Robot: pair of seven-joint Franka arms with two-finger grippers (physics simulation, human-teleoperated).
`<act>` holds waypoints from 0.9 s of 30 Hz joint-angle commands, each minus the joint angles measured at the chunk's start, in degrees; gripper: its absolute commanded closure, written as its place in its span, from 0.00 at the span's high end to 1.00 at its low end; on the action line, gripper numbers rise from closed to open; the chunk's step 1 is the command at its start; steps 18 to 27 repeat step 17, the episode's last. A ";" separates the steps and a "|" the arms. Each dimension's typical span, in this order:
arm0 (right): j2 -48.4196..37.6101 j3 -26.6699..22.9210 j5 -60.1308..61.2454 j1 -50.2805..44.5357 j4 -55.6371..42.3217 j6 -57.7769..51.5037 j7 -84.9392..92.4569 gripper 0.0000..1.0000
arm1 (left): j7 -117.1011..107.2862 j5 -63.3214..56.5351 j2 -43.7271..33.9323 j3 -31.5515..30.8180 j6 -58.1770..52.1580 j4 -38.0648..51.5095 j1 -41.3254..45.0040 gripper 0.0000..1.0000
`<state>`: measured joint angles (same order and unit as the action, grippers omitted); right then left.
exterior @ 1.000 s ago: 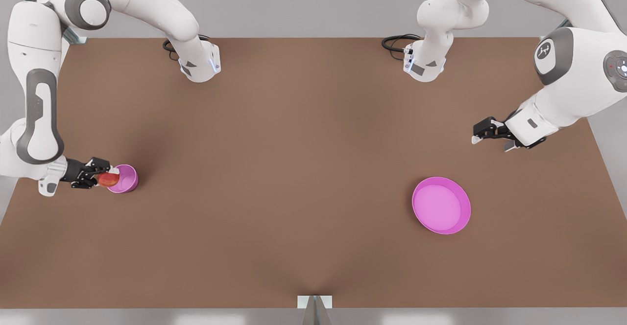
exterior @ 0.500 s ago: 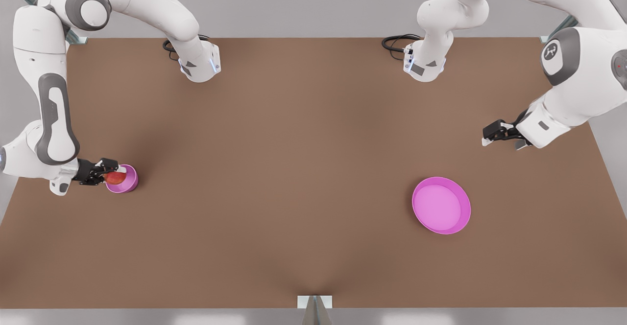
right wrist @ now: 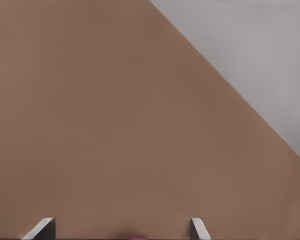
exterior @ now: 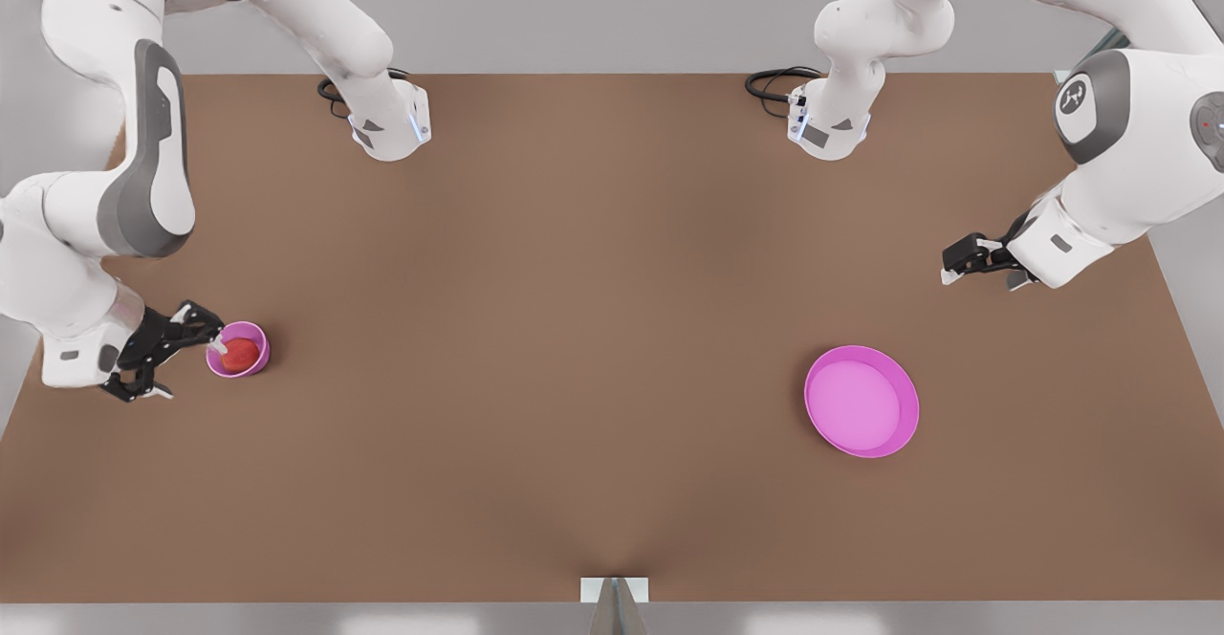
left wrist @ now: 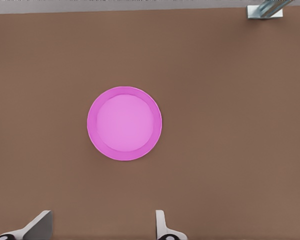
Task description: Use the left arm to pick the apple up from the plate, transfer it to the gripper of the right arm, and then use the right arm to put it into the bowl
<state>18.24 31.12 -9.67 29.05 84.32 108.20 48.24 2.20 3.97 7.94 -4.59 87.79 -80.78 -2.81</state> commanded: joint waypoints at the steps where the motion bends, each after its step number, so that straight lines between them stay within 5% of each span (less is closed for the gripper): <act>1: -4.96 -12.26 -0.55 -14.68 -1.00 -5.28 -20.71 1.00 | -0.97 -0.19 -0.03 0.11 -0.16 0.45 -0.26 1.00; 2: -7.51 -23.17 2.37 -26.20 -0.91 -7.99 -28.34 1.00 | -0.97 -0.19 -0.03 0.11 -0.16 0.62 -0.35 1.00; 3: -9.27 -25.75 1.76 -30.63 -0.91 -9.49 -36.89 1.00 | -0.89 -0.10 -0.20 0.11 -0.16 0.71 -0.26 1.00; 5: -13.41 -27.15 5.44 -30.10 1.20 -15.12 -50.62 1.00 | -0.62 -0.10 -0.12 0.02 -0.25 0.71 -0.09 1.00; 9: -14.81 -30.59 10.64 -29.75 3.57 -17.23 -50.61 1.00 | -0.62 -1.15 -0.29 0.20 -0.34 0.62 0.00 1.00; 12: -15.16 -38.67 10.37 -37.04 4.01 -15.48 -50.00 1.00 | -0.71 -1.15 -0.20 0.20 -0.34 0.71 0.26 1.00; 27: -13.93 -38.67 9.93 -37.13 5.06 -13.10 -50.09 1.00 | -0.71 -1.24 0.15 0.20 -0.16 0.62 0.26 1.00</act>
